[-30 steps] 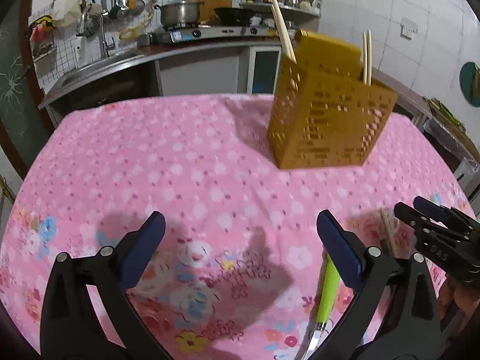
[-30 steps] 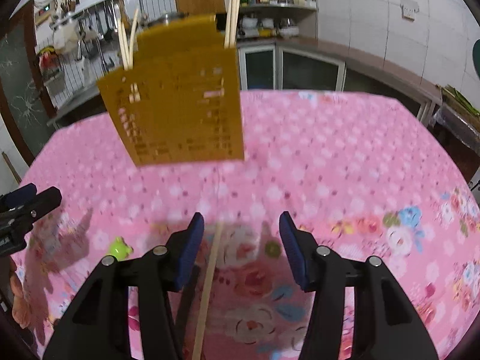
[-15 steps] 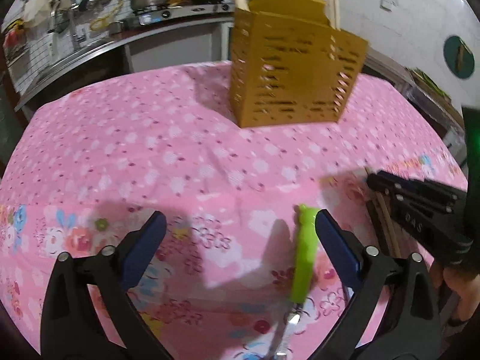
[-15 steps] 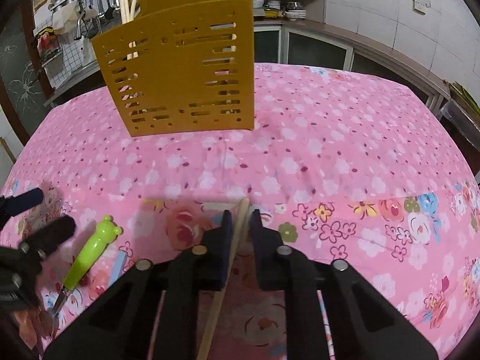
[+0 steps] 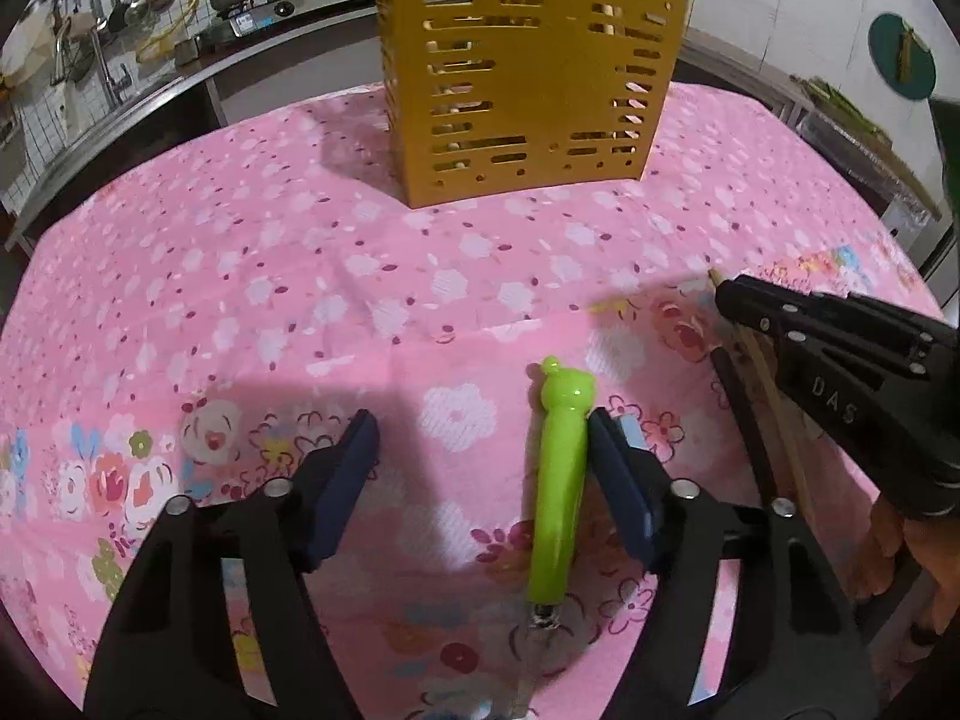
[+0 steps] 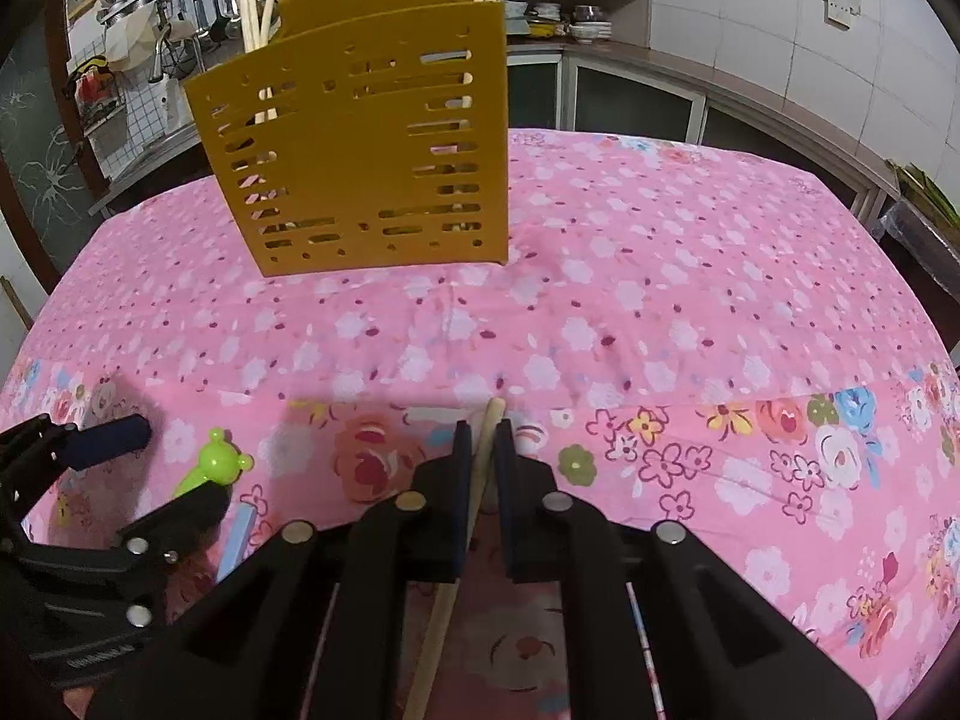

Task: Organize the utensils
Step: 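Close the left tool on the fork handle while the right tool closes on the chopstick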

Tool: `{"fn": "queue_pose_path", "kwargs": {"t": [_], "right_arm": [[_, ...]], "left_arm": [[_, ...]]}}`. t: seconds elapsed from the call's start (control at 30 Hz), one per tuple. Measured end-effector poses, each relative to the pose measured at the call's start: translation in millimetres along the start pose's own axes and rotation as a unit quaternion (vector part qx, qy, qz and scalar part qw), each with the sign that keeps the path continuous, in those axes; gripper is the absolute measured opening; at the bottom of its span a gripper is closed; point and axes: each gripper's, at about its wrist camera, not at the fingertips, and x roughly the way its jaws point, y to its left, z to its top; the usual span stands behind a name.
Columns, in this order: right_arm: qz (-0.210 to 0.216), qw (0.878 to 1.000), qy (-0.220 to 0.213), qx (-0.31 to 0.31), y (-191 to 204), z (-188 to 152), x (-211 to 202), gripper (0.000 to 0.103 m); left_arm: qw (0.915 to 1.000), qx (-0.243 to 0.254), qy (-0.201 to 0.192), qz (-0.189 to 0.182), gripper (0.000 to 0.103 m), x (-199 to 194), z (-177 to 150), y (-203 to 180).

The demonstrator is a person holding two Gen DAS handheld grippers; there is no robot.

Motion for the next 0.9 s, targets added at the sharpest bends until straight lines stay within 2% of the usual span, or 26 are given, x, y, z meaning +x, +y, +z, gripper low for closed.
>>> {"fn": "queue_pose_path", "kwargs": {"t": [0.1, 0.27, 0.33, 0.43, 0.73, 0.9], "right_arm": [[0.002, 1.0, 0.0, 0.0, -1.8, 0.3, 0.3, 0.008], [0.001, 1.0, 0.0, 0.001, -1.1, 0.7, 0.4, 0.008], [0.001, 1.0, 0.001, 0.001, -1.6, 1.7, 0.5, 0.008], [0.002, 1.0, 0.005, 0.003, -2.1, 3.2, 2.4, 0.007], [0.009, 1.0, 0.024, 0.005, 1.6, 15.5, 4.1, 0.007], [0.027, 0.999, 0.006, 0.018, -4.8, 22.5, -10.3, 0.006]], "left_arm": [[1.0, 0.002, -0.002, 0.002, 0.059, 1.1, 2.9, -1.6], [1.0, -0.002, 0.002, 0.004, 0.037, 3.0, 11.1, 2.0], [0.9999, -0.011, 0.006, 0.002, 0.025, 4.6, 15.2, 5.6], [0.9996, -0.024, 0.012, -0.006, 0.018, 7.5, 20.7, 11.3], [0.9981, -0.055, 0.023, -0.019, 0.015, 10.1, 31.4, 20.1], [0.9965, -0.081, -0.007, -0.022, 0.015, -4.1, 32.6, 32.0]]}}
